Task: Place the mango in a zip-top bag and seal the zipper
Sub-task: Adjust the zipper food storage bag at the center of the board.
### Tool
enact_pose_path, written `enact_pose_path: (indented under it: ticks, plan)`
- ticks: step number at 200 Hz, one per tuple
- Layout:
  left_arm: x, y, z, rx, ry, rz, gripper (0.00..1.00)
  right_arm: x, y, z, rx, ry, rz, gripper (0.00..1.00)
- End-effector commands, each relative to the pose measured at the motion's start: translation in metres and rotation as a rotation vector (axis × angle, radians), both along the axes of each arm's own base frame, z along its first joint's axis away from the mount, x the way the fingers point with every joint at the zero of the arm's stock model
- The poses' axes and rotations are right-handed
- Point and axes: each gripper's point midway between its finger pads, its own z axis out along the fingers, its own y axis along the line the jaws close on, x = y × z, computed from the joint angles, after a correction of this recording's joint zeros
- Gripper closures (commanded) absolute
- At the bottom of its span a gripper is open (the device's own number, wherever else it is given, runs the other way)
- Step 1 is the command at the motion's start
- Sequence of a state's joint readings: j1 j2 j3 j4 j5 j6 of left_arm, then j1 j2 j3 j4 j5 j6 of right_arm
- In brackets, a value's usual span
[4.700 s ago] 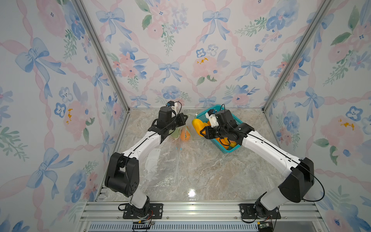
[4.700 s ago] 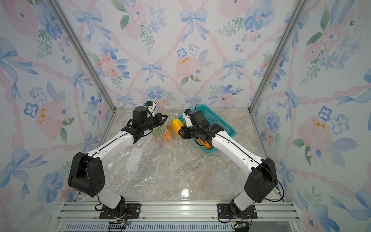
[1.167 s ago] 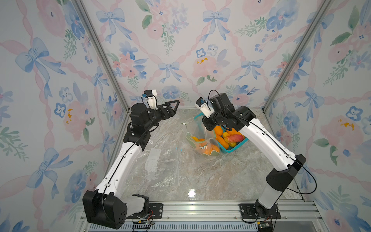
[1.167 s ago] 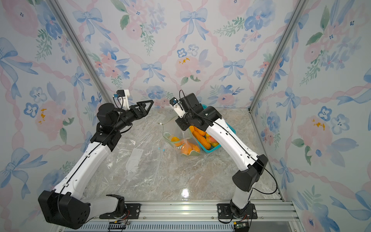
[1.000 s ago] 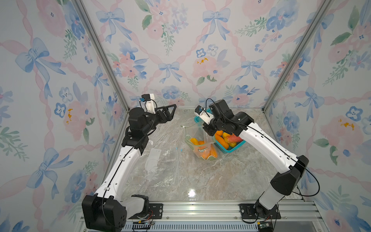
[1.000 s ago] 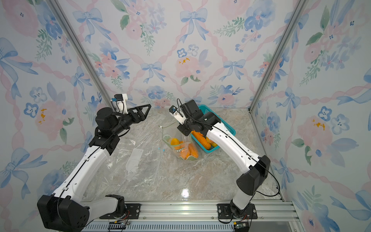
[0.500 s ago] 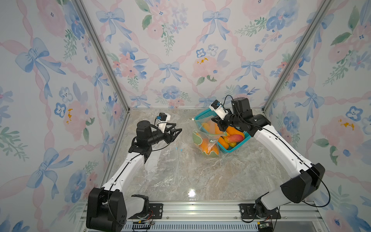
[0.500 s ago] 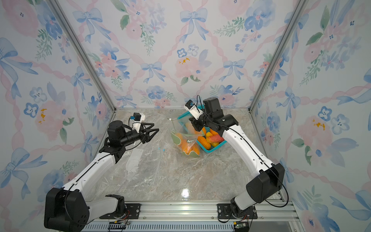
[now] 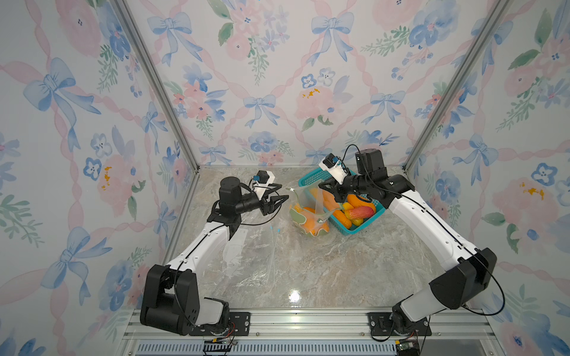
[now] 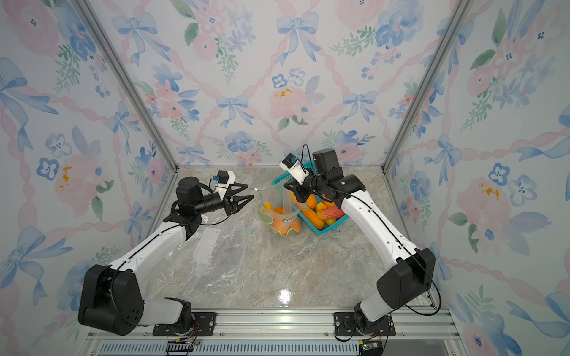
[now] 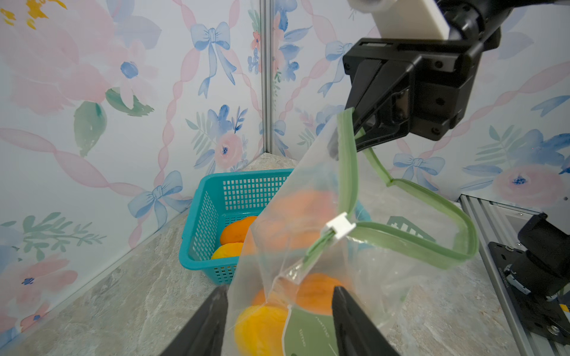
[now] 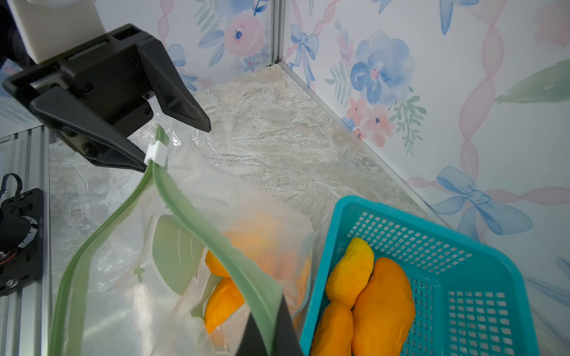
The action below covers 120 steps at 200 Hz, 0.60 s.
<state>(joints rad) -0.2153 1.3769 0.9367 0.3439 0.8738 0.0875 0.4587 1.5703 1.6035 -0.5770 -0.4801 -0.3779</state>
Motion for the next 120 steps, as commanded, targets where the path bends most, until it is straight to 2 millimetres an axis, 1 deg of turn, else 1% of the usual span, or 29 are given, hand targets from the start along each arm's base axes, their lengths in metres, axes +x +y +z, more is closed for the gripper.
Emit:
enact_pose_path:
  ticks: [1, 19, 44, 58, 84, 108, 120]
  plan:
    - [-0.006, -0.008, 0.014, -0.001, -0.075, -0.086, 0.41, 0.002, 0.004, 0.010, 0.028, -0.006, 0.018, 1.00]
    - [-0.008, -0.011, 0.013, 0.005, -0.091, -0.113, 0.43, 0.003, 0.005, 0.009, 0.034, 0.002, 0.022, 1.00]
    - [-0.008, -0.014, 0.012, 0.007, -0.089, -0.133, 0.56, 0.004, 0.008, 0.008, 0.041, 0.011, 0.026, 1.00]
    - [-0.007, -0.014, 0.011, 0.007, -0.085, -0.133, 0.61, 0.004, 0.009, 0.008, 0.046, 0.016, 0.030, 1.00]
    - [-0.003, -0.017, 0.010, 0.007, -0.076, -0.135, 0.67, 0.005, 0.011, 0.007, 0.052, 0.022, 0.034, 1.00]
    - [0.001, -0.018, 0.009, 0.004, -0.067, -0.138, 0.80, 0.007, 0.012, 0.007, 0.054, 0.024, 0.034, 1.00]
    - [0.002, -0.018, 0.010, 0.004, -0.065, -0.137, 0.91, 0.008, 0.012, 0.006, 0.054, 0.028, 0.030, 1.00]
